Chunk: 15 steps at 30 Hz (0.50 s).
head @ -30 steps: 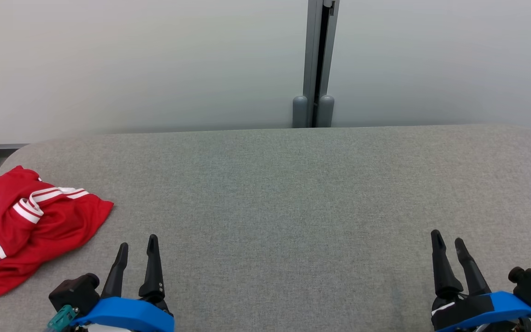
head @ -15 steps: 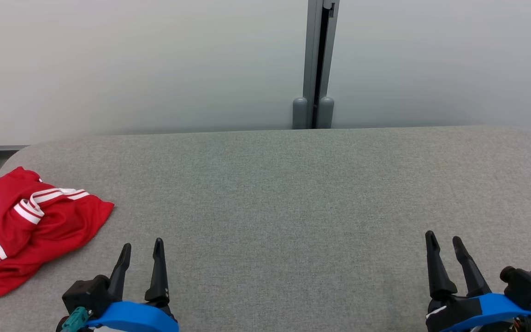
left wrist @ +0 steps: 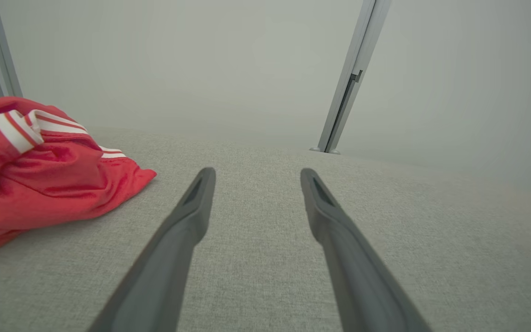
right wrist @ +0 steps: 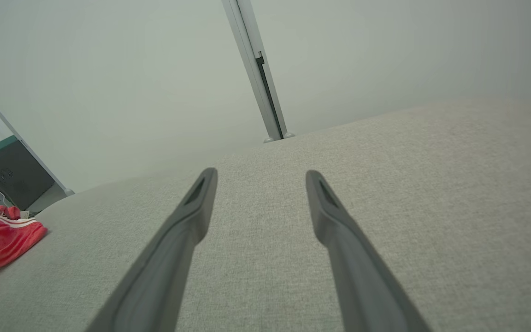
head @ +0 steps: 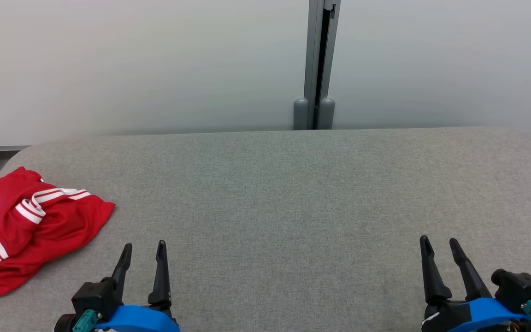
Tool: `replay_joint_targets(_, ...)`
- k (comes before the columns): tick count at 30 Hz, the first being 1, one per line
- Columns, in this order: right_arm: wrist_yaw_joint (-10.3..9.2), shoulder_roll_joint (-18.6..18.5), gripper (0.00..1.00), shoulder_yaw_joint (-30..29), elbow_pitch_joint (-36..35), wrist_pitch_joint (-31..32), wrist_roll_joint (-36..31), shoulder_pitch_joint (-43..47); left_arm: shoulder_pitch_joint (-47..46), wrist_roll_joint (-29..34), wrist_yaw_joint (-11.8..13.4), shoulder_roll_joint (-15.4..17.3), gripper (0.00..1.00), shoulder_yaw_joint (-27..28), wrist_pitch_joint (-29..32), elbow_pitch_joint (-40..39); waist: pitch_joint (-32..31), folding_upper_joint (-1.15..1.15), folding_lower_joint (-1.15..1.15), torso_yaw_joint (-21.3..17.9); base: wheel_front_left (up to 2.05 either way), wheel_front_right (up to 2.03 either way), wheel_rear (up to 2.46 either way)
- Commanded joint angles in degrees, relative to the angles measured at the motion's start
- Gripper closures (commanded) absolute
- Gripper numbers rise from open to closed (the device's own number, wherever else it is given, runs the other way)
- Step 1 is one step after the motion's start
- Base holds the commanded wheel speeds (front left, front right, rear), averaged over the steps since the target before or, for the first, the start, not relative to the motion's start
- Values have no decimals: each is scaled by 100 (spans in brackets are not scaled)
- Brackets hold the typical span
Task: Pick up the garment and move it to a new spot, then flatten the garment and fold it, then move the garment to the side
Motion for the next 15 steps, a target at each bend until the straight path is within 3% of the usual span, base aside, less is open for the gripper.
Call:
replay_joint_targets(1,12,-42,0,13,-32,-49,-107,27,29,124,43,50,0,-18,-62,2,1,0,0,2,0,0,0)
replay_joint_targets(15,13,-44,0,68,-2,-173,-554,74,69,512,152,83,0,-105,-179,87,-30,0,0,9,0,0,0)
